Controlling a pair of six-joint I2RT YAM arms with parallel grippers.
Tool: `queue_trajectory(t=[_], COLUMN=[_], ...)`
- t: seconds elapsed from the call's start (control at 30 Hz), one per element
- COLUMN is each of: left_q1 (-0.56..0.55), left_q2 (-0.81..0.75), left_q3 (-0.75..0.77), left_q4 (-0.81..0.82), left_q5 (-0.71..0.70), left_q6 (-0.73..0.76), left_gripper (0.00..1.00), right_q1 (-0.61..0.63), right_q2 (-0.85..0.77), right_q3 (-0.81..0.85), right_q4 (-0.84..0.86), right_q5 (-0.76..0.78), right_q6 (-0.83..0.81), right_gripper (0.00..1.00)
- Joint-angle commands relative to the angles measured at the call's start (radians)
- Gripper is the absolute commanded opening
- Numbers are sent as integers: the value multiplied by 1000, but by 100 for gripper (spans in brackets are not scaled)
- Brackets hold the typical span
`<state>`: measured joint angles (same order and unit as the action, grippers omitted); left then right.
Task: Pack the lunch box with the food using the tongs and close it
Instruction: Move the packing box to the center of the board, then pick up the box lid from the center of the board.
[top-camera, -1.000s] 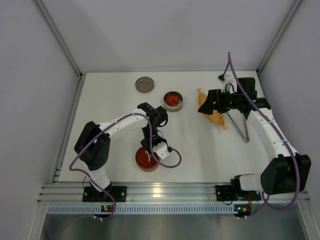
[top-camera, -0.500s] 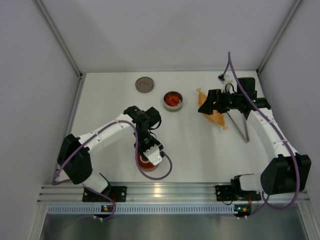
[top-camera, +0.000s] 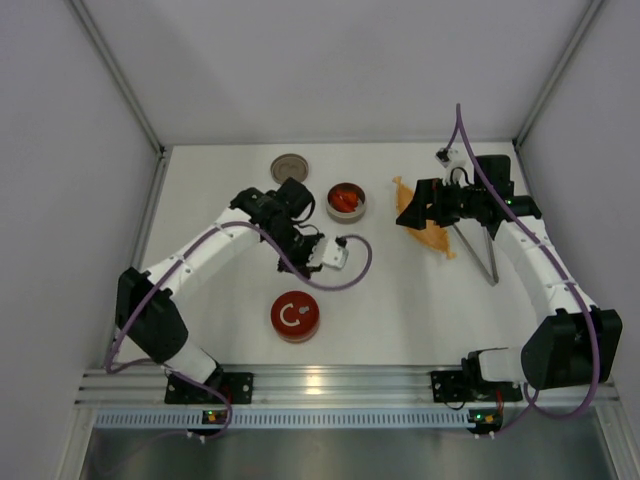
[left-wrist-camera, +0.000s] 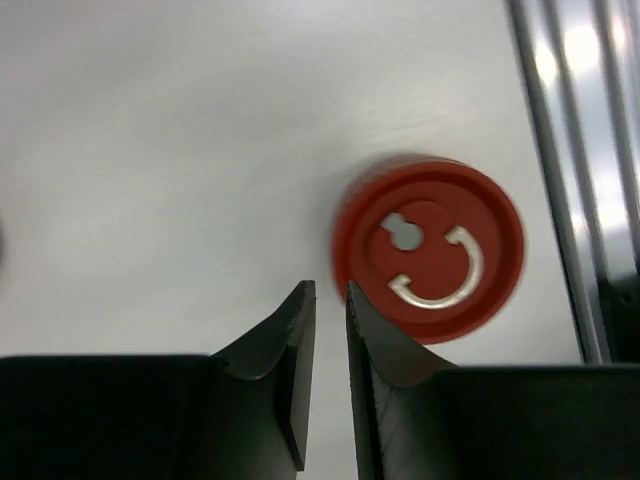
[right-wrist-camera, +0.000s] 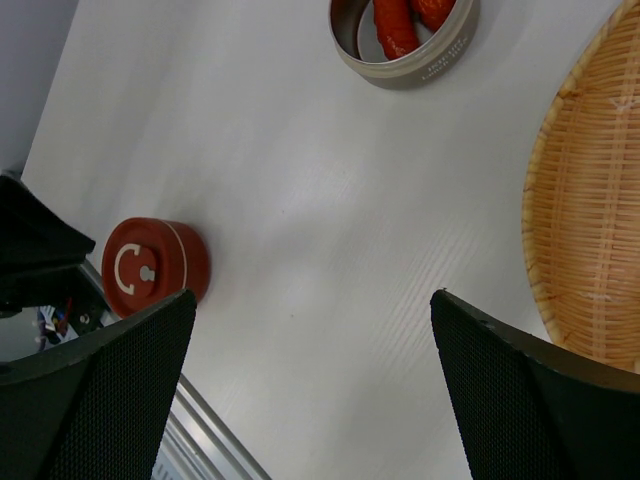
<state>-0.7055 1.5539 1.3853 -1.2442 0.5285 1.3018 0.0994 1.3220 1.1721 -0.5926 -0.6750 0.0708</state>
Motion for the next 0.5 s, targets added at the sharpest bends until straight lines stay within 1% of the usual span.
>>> queue_trajectory(t=[0.0,0.03,0.07,0.1,0.13,0.17,0.2,0.23,0.27,0.3,0.33,0.37,0.43,0.47], left_q1=[112,194,237,280,319,380,400,432,446,457,475,486,511,517], left_q2=[64,87,138,162,188,236,264,290,355,389,423,492,561,619], left_q3=[122,153,208,233,254,271,305,329,360,389,452,487,590,616], left_q4=[256,325,371,418,471,588,642,682,709,751,765,773,787,796], left_q5=[60,73,88,82,59,21,-119,-190,-244,-363,-422,-453,-527,-574], left_q6=[-477,-554,-719,-799,-882,-1041,-1114,-1174,-1272,-1320,-1420,-1461,-1528,-1587], left_gripper=[23,21,21,22,24,28,32,33,32,32,33,33,33,33], right_q1=[-18,-18,-18,-17,-18,-18,-17,-18,-18,-20,-17,-18,-18,-18], right_q2=[6,11,14,19,22,23,26,31,34,37,45,46,60,66], right_q3=[27,27,27,29,29,28,29,28,27,27,29,29,35,40], right_q4=[16,17,19,22,23,28,34,40,46,54,59,63,63,60], right_q5=[2,9,12,17,21,25,25,26,29,31,34,37,46,48], right_q6=[-25,-26,-29,-31,-31,-32,-32,-31,-26,-22,-19,-16,-16,-19], right_gripper=[99,99,99,100,99,100,99,99,99,99,99,100,99,99])
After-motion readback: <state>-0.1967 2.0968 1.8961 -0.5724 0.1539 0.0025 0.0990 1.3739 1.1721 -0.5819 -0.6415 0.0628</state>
